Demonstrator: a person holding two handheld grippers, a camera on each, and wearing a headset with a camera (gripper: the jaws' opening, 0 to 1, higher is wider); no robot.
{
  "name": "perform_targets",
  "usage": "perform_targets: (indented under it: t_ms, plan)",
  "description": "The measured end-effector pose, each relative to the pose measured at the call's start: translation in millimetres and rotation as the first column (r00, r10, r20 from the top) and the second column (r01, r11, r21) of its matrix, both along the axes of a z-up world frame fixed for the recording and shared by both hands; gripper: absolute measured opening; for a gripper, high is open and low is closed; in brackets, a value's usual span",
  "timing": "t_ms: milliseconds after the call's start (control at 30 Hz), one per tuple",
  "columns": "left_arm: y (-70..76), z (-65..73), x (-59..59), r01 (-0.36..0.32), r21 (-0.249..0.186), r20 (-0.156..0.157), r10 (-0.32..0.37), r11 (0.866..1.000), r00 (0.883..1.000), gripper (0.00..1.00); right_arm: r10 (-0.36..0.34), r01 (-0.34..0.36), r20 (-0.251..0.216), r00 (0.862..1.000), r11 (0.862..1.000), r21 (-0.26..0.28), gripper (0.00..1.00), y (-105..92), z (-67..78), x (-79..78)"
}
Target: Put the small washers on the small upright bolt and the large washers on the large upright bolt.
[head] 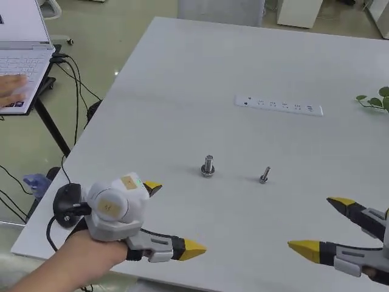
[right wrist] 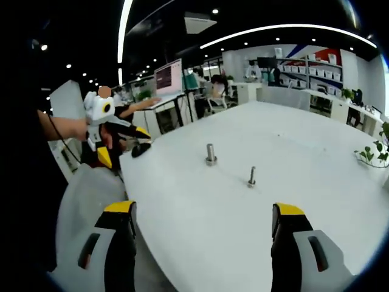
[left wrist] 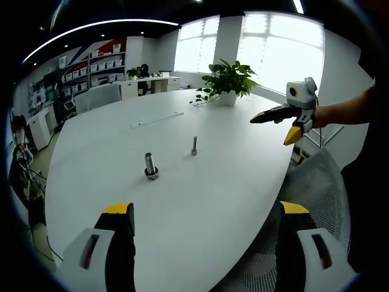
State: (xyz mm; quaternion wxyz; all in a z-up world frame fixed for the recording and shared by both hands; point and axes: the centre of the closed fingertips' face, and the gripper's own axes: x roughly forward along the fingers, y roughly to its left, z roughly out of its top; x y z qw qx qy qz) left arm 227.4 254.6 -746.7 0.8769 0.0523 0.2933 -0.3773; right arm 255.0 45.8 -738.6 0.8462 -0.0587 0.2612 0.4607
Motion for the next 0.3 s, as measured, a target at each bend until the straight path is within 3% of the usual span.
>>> perform_targets:
  t_ms: [300]
  plan:
    - [-1.5, -1.3, -2.6, 0.002, 0.01, 0.006, -0.002, 1.0, 1.0, 0.98, -0.006, 0.007, -0.006, 1.0, 1.0, 0.028, 0.99, -2.4, 0.4, -2.5]
